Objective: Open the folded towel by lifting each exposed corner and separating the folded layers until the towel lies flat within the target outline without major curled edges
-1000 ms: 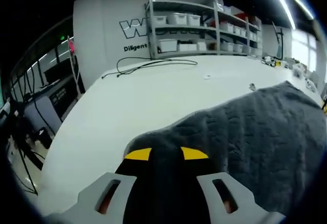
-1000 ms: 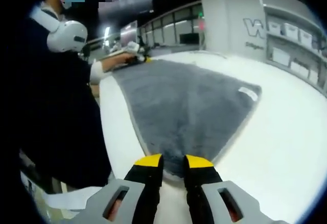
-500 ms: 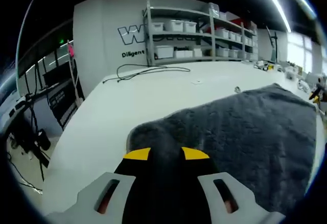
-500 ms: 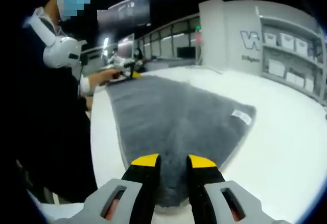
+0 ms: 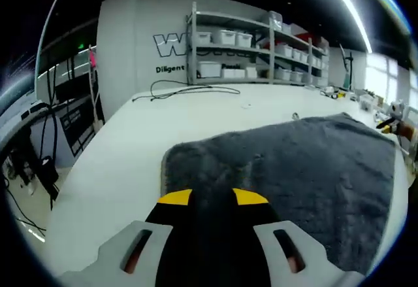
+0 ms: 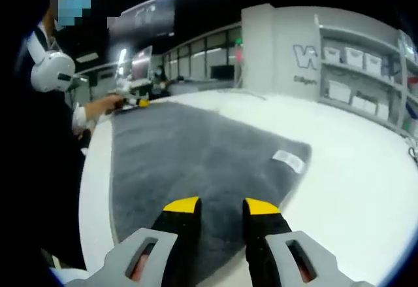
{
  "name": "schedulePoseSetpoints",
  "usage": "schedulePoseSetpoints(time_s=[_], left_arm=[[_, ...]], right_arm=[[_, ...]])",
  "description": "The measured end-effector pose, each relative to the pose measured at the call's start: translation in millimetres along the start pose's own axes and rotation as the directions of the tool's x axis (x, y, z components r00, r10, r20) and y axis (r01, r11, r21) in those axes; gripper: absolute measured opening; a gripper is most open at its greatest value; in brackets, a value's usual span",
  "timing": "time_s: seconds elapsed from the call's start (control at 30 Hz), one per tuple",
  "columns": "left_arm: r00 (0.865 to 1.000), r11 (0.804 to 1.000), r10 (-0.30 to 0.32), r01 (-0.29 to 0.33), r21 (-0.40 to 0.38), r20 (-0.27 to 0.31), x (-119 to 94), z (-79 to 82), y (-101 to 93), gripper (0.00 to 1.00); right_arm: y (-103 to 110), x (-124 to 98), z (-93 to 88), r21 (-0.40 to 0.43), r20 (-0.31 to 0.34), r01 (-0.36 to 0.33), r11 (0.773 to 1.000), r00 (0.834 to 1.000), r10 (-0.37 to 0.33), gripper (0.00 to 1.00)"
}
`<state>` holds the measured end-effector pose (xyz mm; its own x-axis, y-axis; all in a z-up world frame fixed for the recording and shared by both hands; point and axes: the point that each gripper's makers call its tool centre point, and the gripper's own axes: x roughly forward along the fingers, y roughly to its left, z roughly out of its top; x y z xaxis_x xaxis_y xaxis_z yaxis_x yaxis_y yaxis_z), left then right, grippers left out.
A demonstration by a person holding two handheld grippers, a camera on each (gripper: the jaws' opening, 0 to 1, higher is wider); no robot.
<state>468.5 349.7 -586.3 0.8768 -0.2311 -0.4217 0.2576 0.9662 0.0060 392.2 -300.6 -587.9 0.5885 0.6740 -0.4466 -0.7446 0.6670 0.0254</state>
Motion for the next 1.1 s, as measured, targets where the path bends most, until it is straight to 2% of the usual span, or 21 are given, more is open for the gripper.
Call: schedulePoseSetpoints(time_s=[0.13,0.17,0.57,1.1], left_arm=[[0.999,1.000,-0.004,0.005,0.021,-0.041,5.6,-9.2,2.2,0.26],[0.999,1.000,-0.003,0.004,0.023,-0.044,6.3,-10.3,2.1,0.27],[1.000,1.000,0.000,0.000,-0.011,-0.006,14.1,-7.0,6.0,0.29],[1.000,1.000,0.013,-0.013,-0.013,0.007,16.9,-5.2,7.2,0.29]], right_arm=[[-9.9,7.1,-11.1,0.043,-0.041,0.007,0.999,0.999,-0.005,0.24],[-11.1,7.6,-10.1,0.039,-0.031,0.010,0.999,0.999,-0.009,0.23],[-30.6,12.2,-8.9,0.019,-0.032,0.062,0.998,0.998,-0.061,0.21],[-39.4,13.5,-8.6,0.000,-0.036,0.091,0.996,0.995,-0.091,0.22]])
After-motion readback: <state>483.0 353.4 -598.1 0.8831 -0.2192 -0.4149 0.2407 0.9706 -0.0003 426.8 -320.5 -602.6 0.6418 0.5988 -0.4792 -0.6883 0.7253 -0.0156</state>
